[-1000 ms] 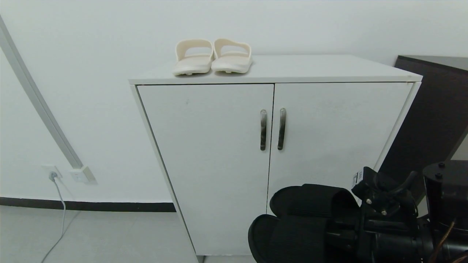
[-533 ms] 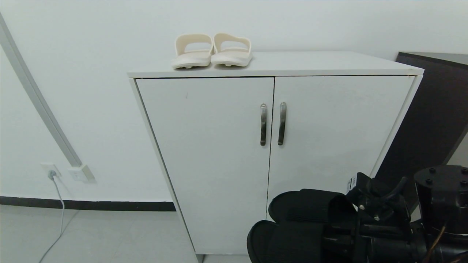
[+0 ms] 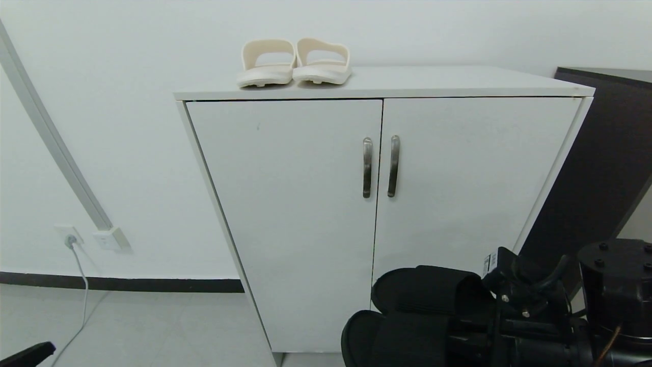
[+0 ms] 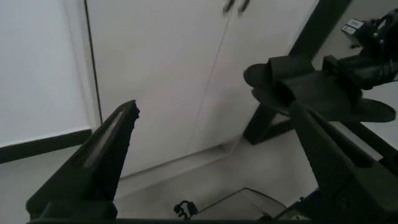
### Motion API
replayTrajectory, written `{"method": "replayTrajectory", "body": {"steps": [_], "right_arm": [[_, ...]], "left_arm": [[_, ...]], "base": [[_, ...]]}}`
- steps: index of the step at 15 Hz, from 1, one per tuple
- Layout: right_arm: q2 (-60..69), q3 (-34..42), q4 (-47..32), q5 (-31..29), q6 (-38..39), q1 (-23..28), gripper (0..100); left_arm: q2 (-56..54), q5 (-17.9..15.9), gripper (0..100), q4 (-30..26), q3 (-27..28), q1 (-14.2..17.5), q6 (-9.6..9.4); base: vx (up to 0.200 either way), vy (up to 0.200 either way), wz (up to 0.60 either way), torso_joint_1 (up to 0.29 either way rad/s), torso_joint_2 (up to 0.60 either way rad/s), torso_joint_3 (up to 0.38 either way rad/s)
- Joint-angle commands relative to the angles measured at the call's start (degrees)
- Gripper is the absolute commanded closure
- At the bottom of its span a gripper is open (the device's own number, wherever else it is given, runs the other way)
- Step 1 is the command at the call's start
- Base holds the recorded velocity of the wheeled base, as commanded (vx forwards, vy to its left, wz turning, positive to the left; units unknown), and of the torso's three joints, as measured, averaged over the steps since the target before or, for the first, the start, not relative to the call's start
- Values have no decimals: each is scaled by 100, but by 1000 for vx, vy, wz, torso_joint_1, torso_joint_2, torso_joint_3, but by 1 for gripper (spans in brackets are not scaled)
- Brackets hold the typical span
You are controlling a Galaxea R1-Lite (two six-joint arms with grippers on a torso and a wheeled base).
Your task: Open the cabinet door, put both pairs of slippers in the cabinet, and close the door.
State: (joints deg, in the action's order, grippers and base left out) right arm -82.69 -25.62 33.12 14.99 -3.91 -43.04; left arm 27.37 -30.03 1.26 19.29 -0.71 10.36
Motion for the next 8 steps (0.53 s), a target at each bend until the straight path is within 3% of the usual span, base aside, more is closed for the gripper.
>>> {"method": "replayTrajectory", "body": {"steps": [1, 3, 5, 8], "right_arm": [[-19, 14, 1, 3, -4, -2, 100], [-19, 14, 1, 3, -4, -2, 100], [-19, 22, -7, -5, -4, -2, 100], [-19, 58, -7, 12, -48, -11, 100]], "left_arm": [[1139, -513, 0, 402, 216, -105, 10], [1587, -838, 0, 780, 225, -474, 10], [2168, -821, 0, 1316, 295, -1107, 45], [3099, -742, 0, 2397, 348, -1450, 62]], "base": [[0, 0, 0, 0, 0, 0], [0, 0, 0, 0, 0, 0], [0, 0, 0, 0, 0, 0], [0, 0, 0, 0, 0, 0]]}}
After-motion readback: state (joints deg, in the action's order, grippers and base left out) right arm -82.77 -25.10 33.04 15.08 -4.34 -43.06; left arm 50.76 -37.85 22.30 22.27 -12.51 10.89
